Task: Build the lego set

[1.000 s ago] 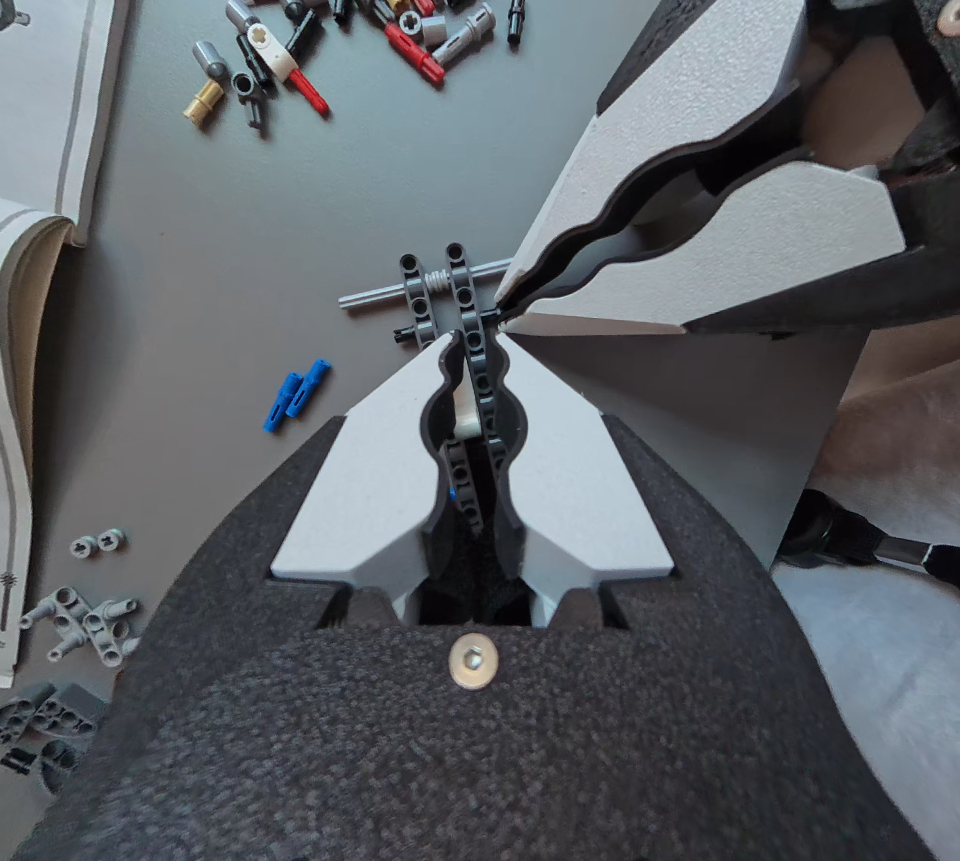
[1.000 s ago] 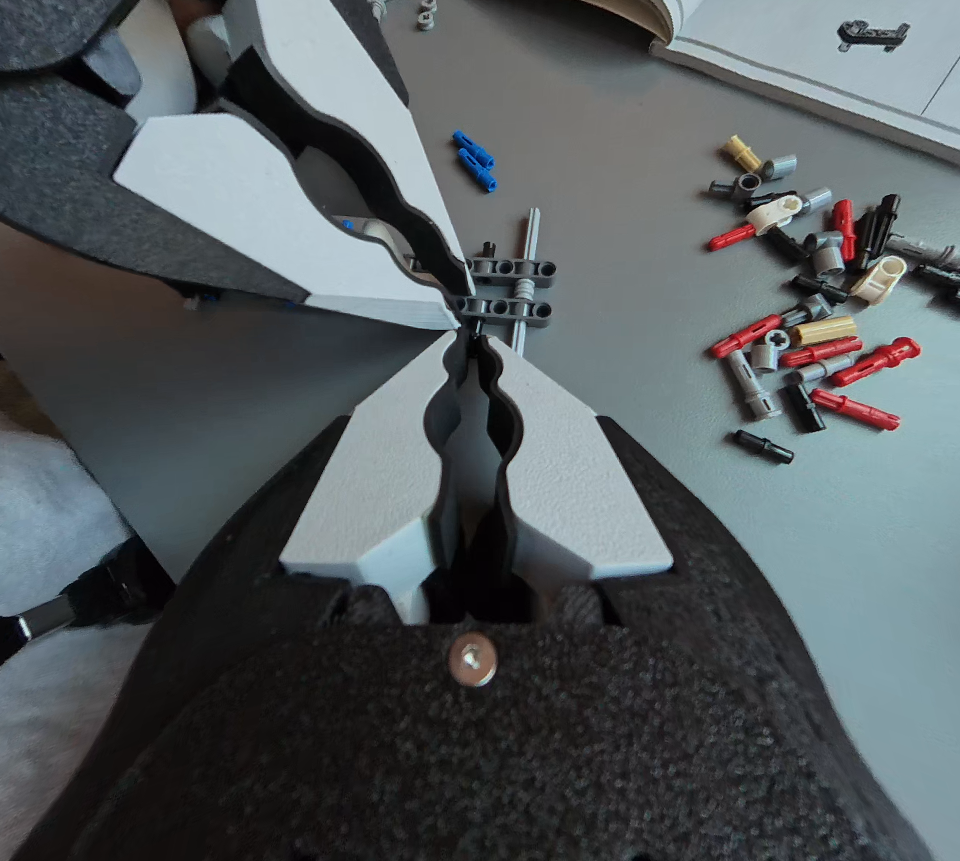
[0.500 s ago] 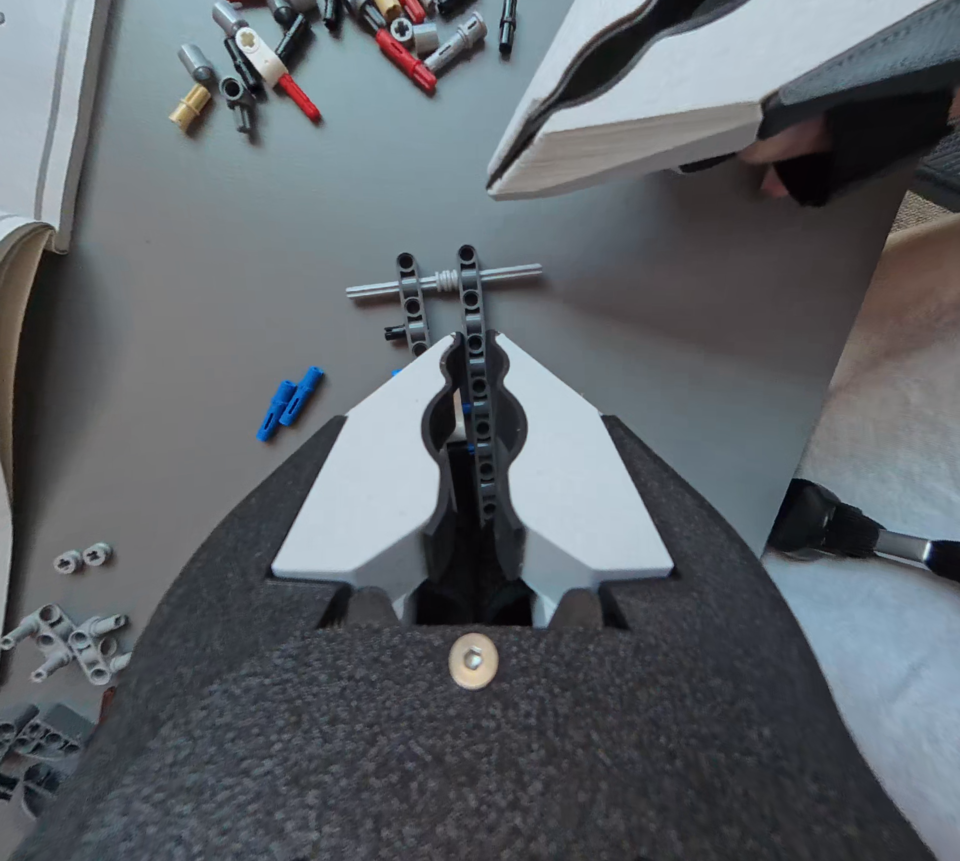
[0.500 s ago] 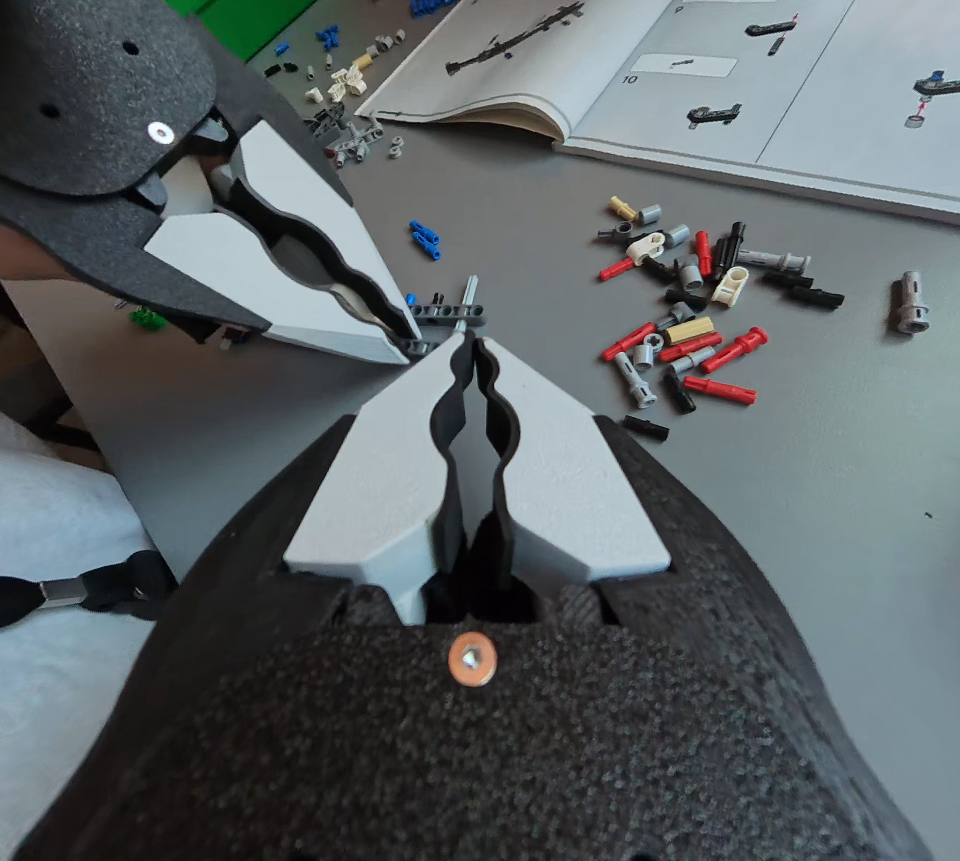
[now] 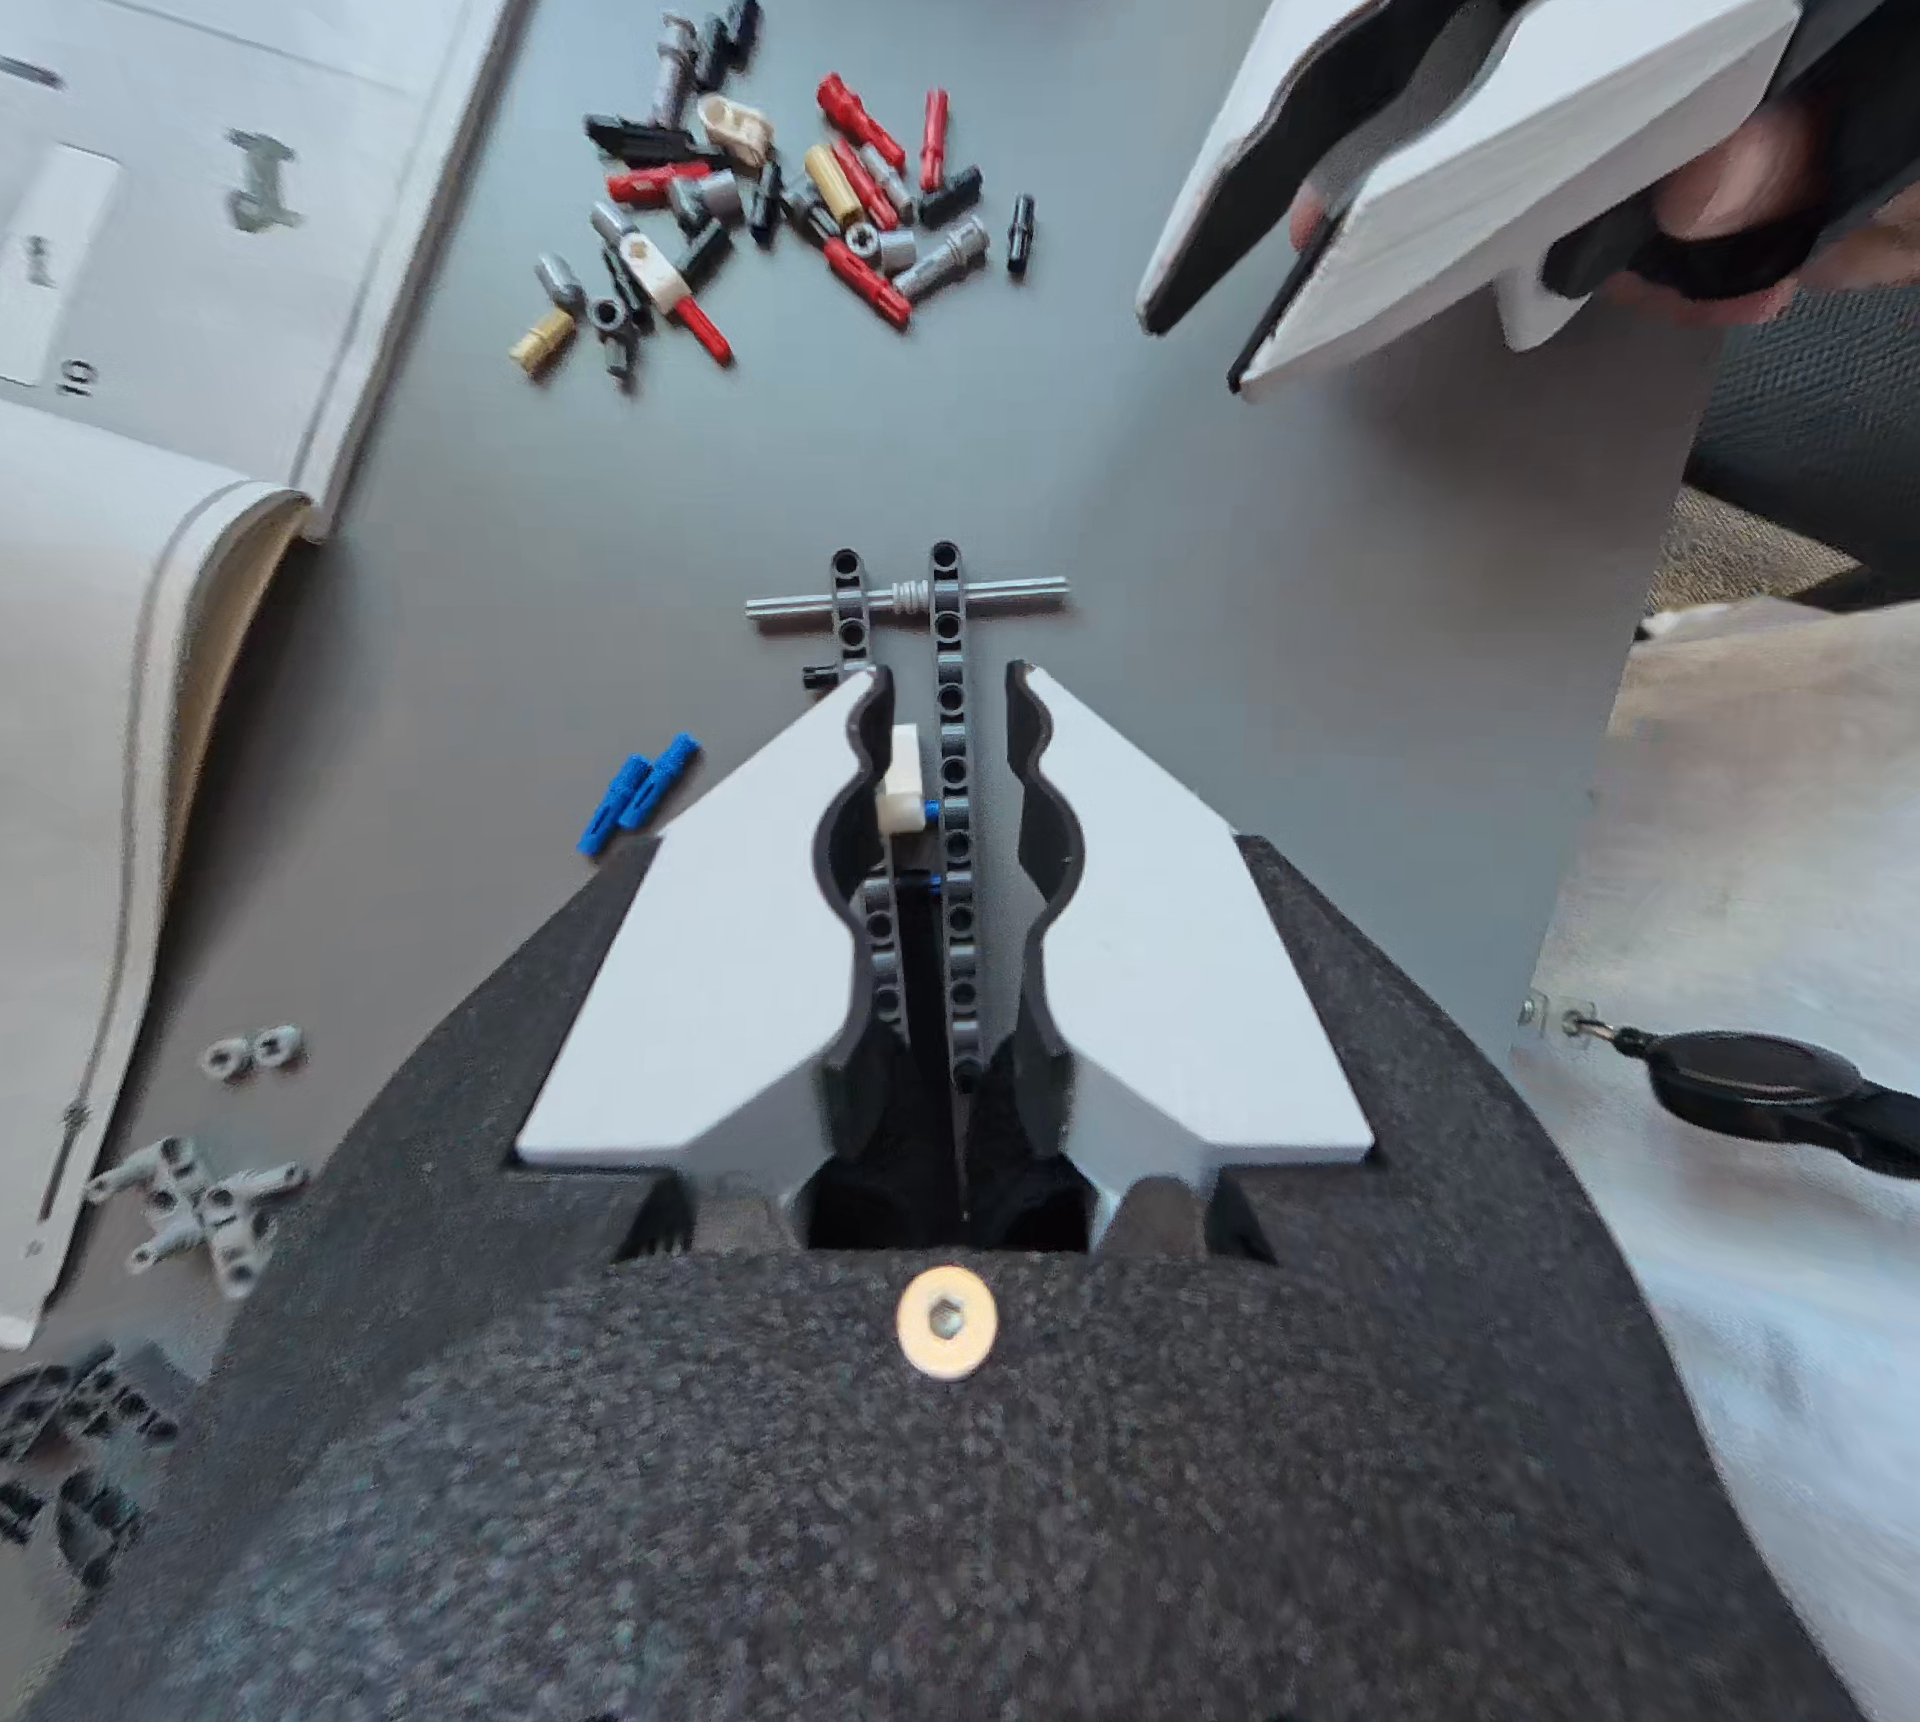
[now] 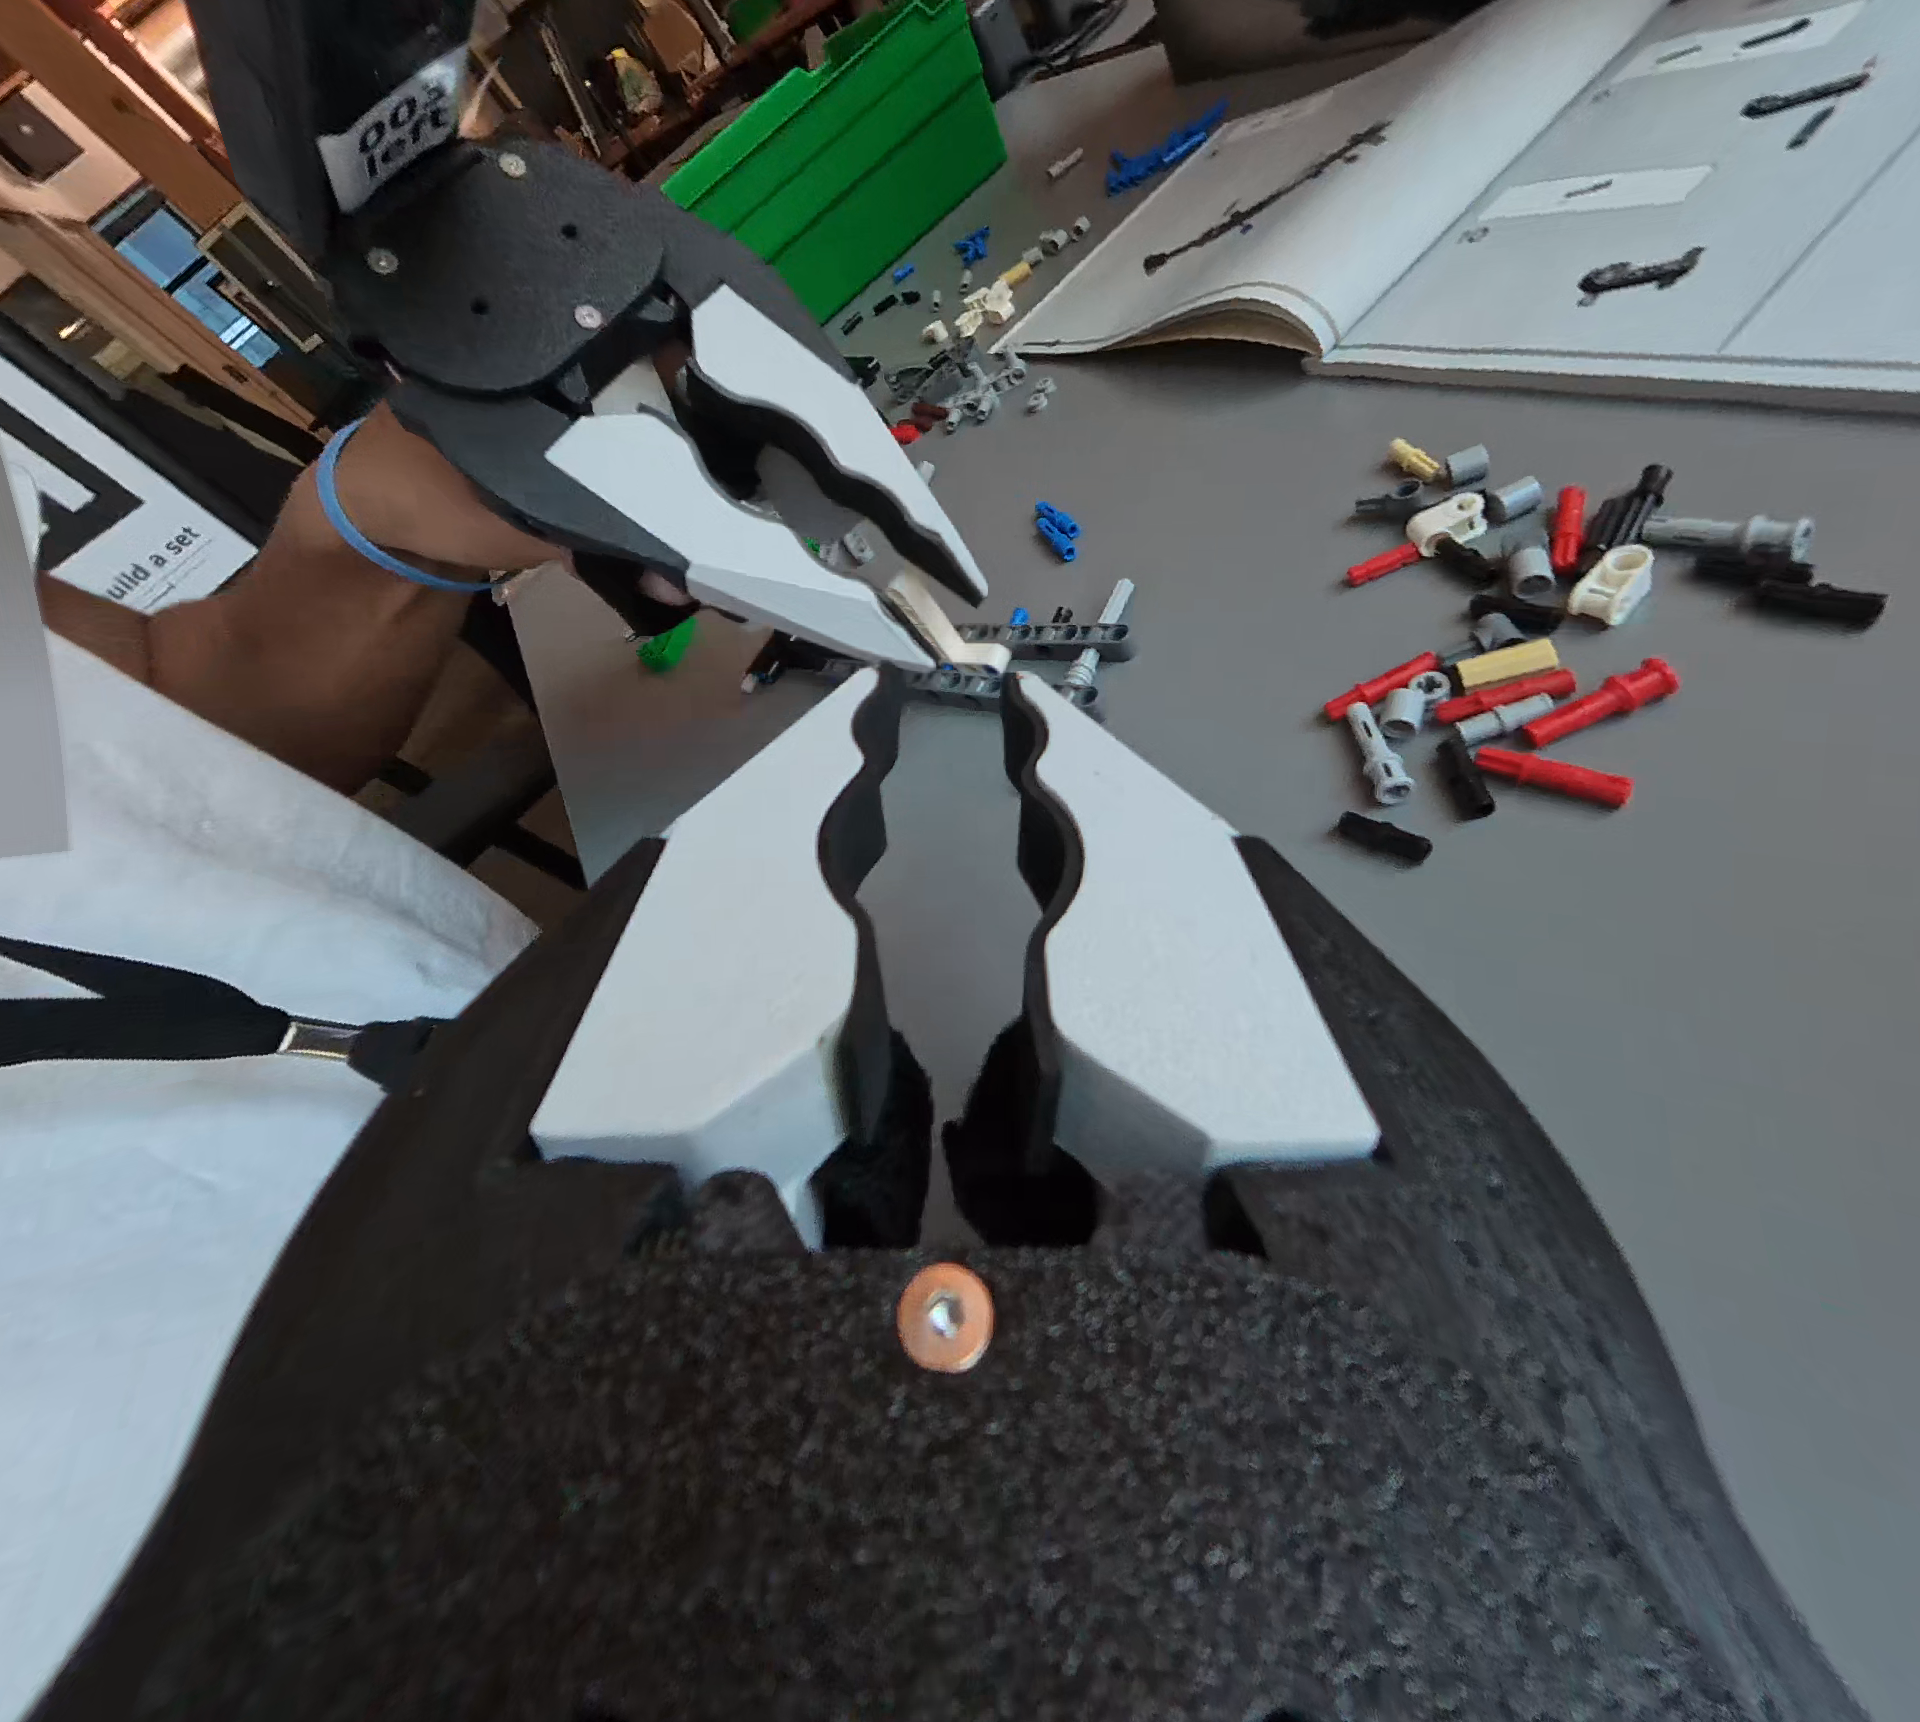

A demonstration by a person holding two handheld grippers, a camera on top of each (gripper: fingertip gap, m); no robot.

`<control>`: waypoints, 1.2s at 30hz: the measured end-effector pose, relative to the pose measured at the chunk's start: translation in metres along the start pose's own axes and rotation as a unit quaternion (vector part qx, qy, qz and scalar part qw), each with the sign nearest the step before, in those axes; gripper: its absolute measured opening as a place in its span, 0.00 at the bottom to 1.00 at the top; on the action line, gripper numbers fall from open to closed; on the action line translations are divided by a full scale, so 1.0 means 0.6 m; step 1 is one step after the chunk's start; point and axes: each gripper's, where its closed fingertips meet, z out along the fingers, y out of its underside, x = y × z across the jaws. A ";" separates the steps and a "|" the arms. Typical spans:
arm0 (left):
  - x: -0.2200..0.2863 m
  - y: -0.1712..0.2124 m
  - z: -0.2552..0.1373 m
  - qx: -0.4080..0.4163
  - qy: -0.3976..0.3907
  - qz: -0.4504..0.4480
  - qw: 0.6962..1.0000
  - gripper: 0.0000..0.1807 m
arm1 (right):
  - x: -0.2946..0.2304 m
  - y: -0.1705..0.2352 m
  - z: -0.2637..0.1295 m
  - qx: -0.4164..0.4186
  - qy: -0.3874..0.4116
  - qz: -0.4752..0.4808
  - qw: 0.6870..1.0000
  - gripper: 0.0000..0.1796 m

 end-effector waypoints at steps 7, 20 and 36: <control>0.045 0.008 -0.175 0.166 -0.089 -0.022 0.982 0.12 | -0.050 -0.010 -0.012 0.037 -0.028 -0.095 0.994 0.11; 0.202 0.266 -0.256 0.206 -0.176 -0.080 0.959 0.09 | -0.262 0.220 -0.060 -0.041 0.052 -0.199 0.978 0.00; 0.265 0.568 -0.254 0.141 -0.192 -0.231 0.943 0.09 | 0.025 0.795 0.238 -0.348 -0.003 -0.145 0.926 0.14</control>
